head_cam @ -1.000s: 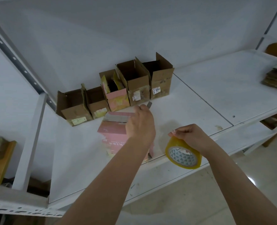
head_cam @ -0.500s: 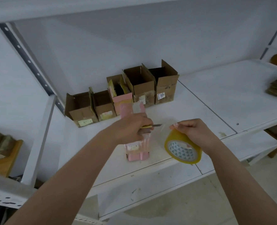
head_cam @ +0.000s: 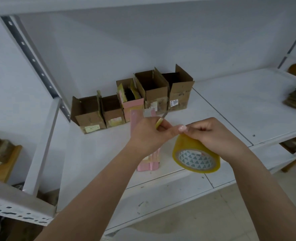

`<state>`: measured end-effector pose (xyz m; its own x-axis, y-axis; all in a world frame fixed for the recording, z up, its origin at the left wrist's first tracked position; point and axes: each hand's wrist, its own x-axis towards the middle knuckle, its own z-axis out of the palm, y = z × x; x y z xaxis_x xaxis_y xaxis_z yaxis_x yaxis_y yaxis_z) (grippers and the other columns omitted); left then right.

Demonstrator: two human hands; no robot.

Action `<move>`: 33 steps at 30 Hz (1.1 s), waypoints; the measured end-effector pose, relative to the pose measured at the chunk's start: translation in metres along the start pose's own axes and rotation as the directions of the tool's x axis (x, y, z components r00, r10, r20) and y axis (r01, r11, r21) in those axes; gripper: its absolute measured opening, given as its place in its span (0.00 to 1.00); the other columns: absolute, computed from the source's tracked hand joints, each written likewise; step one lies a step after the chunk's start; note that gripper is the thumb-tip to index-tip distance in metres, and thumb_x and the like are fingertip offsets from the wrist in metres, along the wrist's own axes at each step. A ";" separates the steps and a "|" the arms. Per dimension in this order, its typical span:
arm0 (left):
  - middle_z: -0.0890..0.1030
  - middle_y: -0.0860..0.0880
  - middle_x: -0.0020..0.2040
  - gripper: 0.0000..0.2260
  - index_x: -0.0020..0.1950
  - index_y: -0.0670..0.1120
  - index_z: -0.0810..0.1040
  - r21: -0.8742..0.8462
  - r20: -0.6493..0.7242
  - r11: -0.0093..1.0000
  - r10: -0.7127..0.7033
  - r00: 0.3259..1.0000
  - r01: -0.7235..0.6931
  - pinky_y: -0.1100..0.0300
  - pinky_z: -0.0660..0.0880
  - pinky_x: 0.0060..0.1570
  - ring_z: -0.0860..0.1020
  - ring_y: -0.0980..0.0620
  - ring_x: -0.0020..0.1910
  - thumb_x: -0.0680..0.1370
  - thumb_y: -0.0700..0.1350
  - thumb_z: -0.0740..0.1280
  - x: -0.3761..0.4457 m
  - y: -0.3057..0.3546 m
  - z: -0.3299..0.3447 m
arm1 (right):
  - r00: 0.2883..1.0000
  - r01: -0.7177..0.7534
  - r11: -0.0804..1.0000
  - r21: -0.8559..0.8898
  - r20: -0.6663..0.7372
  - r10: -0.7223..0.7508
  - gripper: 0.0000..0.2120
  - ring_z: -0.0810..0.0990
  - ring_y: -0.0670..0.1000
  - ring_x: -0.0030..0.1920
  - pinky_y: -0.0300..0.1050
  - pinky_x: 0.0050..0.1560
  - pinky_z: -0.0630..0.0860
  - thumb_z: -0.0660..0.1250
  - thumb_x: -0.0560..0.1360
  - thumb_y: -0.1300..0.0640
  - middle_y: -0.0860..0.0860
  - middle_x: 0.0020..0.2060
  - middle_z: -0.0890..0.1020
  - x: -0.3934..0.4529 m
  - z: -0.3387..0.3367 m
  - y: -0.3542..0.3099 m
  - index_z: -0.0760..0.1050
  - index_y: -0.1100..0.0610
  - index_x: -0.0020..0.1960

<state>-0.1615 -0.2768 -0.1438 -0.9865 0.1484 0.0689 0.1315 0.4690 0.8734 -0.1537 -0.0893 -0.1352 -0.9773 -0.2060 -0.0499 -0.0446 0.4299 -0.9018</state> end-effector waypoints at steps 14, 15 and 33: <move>0.78 0.52 0.27 0.15 0.30 0.46 0.74 0.007 -0.374 0.999 -0.028 0.927 0.033 0.62 0.73 0.34 0.76 0.55 0.29 0.75 0.48 0.72 -0.035 -0.048 -0.057 | 0.990 -0.029 0.998 0.051 0.136 0.022 0.21 0.84 0.48 0.35 0.35 0.34 0.77 0.73 0.56 0.35 0.50 0.35 0.85 0.016 -0.005 -0.012 0.84 0.49 0.42; 0.79 0.52 0.28 0.15 0.31 0.47 0.75 -0.012 -0.399 0.997 -0.079 0.914 0.081 0.60 0.74 0.35 0.78 0.54 0.31 0.75 0.50 0.72 -0.039 -0.054 -0.063 | 0.993 -0.039 0.999 -0.020 0.109 0.041 0.20 0.83 0.46 0.32 0.33 0.31 0.75 0.73 0.56 0.34 0.48 0.33 0.84 0.017 -0.007 -0.009 0.83 0.48 0.40; 0.77 0.56 0.28 0.15 0.35 0.48 0.75 -0.134 -0.344 0.956 -0.292 0.892 0.261 0.59 0.70 0.38 0.75 0.57 0.32 0.79 0.55 0.65 -0.035 -0.124 -0.036 | 0.989 -0.134 0.903 -0.407 0.003 0.149 0.15 0.81 0.48 0.40 0.48 0.45 0.78 0.73 0.68 0.37 0.45 0.37 0.82 0.059 0.031 0.032 0.80 0.48 0.38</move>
<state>-0.1469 -0.3710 -0.2372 -0.9522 -0.3042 -0.0273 -0.1445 0.3700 0.9177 -0.2066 -0.1150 -0.1799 -0.9723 -0.1429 -0.1849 0.0067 0.7739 -0.6333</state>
